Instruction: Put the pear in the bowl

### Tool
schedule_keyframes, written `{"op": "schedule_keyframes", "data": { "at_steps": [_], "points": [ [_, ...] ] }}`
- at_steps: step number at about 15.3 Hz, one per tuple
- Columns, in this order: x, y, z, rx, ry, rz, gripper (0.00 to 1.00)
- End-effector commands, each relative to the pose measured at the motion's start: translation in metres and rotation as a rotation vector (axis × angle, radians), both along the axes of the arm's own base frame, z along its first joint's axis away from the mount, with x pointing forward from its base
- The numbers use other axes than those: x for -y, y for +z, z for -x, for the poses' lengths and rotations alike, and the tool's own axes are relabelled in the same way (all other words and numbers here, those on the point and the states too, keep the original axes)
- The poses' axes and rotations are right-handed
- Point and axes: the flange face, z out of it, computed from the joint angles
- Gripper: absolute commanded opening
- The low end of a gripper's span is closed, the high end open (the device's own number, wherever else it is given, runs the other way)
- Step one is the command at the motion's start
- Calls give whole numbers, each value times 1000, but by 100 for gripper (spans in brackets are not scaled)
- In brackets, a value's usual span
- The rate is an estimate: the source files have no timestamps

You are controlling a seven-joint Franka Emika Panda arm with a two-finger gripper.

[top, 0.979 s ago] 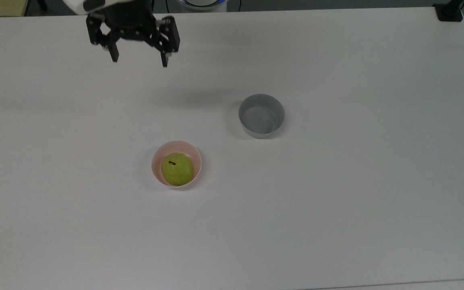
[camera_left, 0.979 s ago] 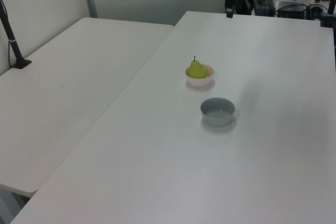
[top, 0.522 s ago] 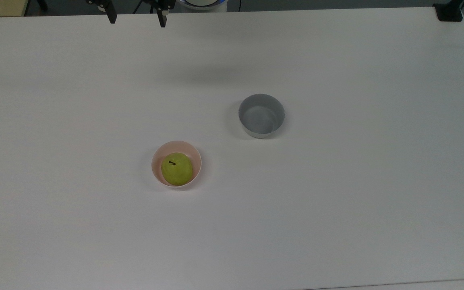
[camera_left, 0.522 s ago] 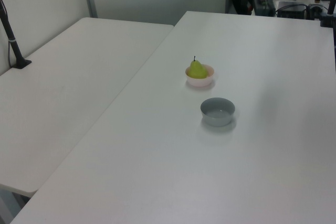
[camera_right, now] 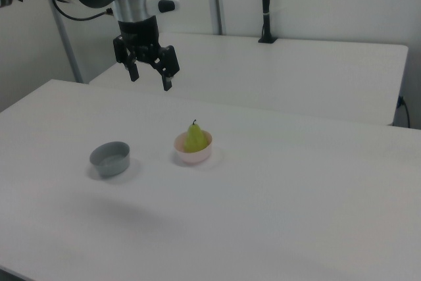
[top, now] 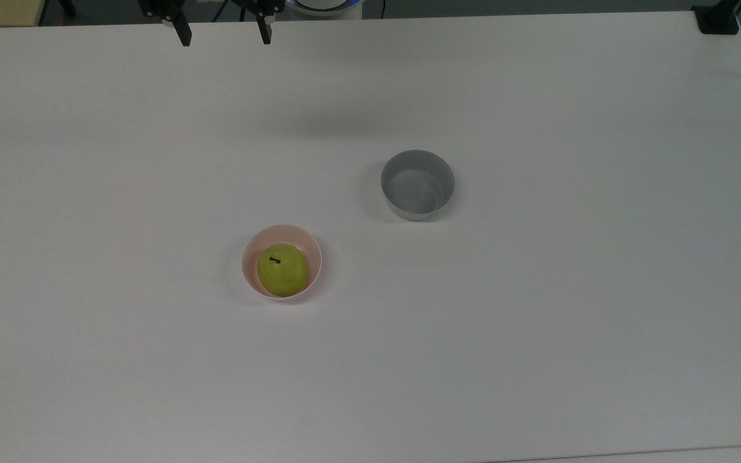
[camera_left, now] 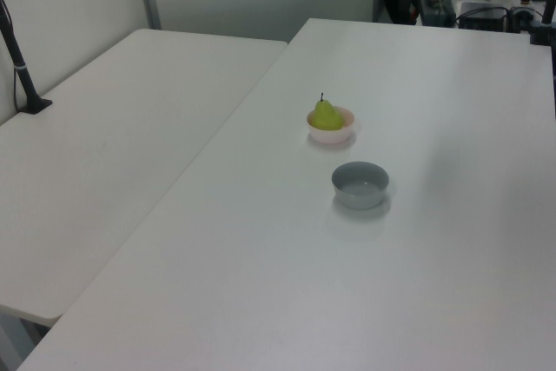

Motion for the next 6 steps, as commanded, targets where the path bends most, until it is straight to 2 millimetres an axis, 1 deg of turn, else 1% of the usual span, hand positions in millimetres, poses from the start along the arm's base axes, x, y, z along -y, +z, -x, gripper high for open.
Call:
{"op": "schedule_keyframes", "data": {
  "at_steps": [1, 3, 6],
  "points": [
    [1, -1, 3, 23, 27, -17, 100],
    [1, -2, 4, 22, 57, -11, 100],
    [1, -2, 4, 22, 55, -11, 100]
  ]
}}
